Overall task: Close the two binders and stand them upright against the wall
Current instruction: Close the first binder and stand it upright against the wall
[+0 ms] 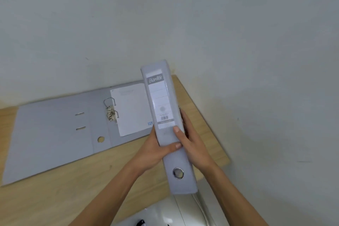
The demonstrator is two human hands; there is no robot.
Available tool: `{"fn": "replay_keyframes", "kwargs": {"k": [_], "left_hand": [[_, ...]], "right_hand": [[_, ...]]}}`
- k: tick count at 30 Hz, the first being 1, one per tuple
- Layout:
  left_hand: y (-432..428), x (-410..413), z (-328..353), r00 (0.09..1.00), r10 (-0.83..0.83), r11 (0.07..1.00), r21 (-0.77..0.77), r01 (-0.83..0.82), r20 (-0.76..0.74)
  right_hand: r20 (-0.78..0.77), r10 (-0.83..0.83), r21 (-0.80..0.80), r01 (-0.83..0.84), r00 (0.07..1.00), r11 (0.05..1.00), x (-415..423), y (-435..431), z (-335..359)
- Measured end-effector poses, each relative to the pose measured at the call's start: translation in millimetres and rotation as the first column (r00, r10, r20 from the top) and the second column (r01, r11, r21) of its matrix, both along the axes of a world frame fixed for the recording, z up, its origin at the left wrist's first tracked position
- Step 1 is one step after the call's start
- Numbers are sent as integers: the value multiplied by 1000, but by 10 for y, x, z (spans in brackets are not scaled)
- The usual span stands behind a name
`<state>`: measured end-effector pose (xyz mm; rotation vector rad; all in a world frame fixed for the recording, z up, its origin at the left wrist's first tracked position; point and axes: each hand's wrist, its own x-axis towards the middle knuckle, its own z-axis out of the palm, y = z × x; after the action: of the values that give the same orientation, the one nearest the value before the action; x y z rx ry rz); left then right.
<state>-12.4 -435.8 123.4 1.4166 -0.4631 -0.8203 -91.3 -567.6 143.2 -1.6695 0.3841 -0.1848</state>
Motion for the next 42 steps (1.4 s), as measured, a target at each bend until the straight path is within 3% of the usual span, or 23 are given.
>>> {"fn": "replay_keyframes", "kwargs": {"k": [8, 15, 25, 30, 42], "left_hand": [[-183, 236, -192, 959, -108, 989, 125, 77, 262], [-489, 307, -399, 943, -167, 974, 197, 112, 289], [-1118, 707, -490, 903, -245, 953, 260, 157, 353], [-1545, 945, -486, 901, -199, 964, 244, 108, 386], [-2352, 1535, -485, 910, -99, 962, 273, -16, 403]], "right_hand": [[2, -98, -145, 97, 995, 985, -39, -315, -3], [-158, -193, -177, 165, 968, 970, -158, -473, -291], [-161, -305, -209, 270, 939, 940, 85, -985, -307], [-172, -426, -248, 380, 888, 891, 394, -1268, -419], [-209, -472, 78, 496, 857, 865, 1075, -1865, -475]]}}
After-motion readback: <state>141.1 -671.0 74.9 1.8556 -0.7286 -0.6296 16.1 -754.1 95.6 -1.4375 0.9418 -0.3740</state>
